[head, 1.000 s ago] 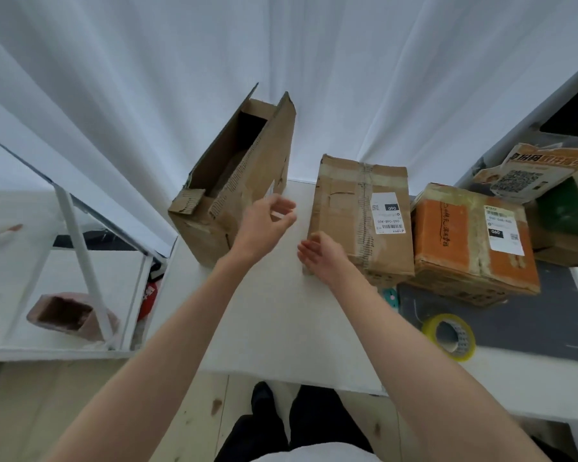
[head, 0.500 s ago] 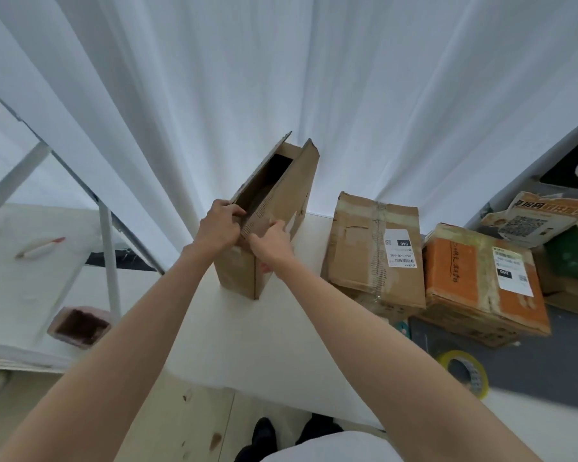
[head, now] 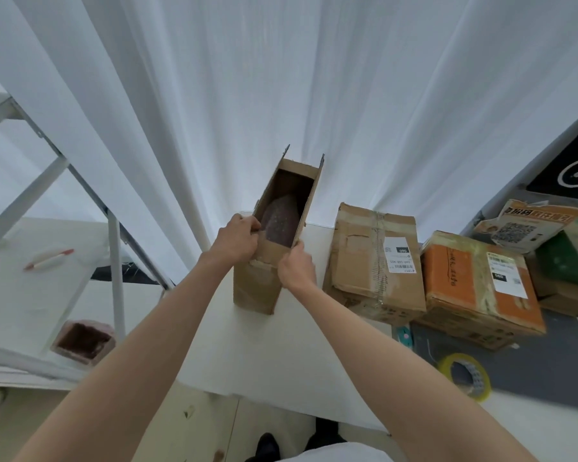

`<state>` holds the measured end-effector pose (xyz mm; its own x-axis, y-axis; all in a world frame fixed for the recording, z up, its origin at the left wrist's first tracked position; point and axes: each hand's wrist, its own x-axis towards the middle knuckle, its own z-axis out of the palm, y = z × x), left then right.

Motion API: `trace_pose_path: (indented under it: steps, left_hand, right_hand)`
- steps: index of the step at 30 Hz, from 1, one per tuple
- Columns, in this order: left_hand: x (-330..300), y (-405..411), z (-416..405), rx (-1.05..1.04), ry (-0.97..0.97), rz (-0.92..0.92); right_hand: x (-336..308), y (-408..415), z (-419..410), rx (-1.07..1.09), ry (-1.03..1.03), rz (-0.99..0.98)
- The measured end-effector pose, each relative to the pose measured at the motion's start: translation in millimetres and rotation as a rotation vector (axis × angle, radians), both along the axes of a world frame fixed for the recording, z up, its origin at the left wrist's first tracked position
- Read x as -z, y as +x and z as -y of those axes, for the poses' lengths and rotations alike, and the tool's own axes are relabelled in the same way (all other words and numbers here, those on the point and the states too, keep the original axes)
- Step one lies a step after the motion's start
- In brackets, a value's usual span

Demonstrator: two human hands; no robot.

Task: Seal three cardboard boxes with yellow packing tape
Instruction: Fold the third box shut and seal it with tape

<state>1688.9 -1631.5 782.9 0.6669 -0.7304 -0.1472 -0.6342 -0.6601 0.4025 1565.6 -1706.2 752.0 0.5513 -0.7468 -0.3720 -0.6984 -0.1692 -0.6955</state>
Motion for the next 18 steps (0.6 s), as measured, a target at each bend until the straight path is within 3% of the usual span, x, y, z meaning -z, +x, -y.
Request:
trace_pose_path:
  steps: [5, 11, 18]
  left_hand:
    - [-8.6, -27.9, -7.2, 0.085, 0.018, 0.024]
    - [-14.6, -76.5, 9.5, 0.543, 0.269, 0.401]
    - [-13.5, -141.9, 37.5, 0.888, 0.374, 0.544]
  right_hand:
    - [-10.9, -31.6, 18.5, -0.069, -0.006, -0.074]
    - [-21.3, -86.8, 41.8, -0.019, 0.043, -0.041]
    - [-26.7, -150.1, 81.6, -0.013, 0.063, -0.136]
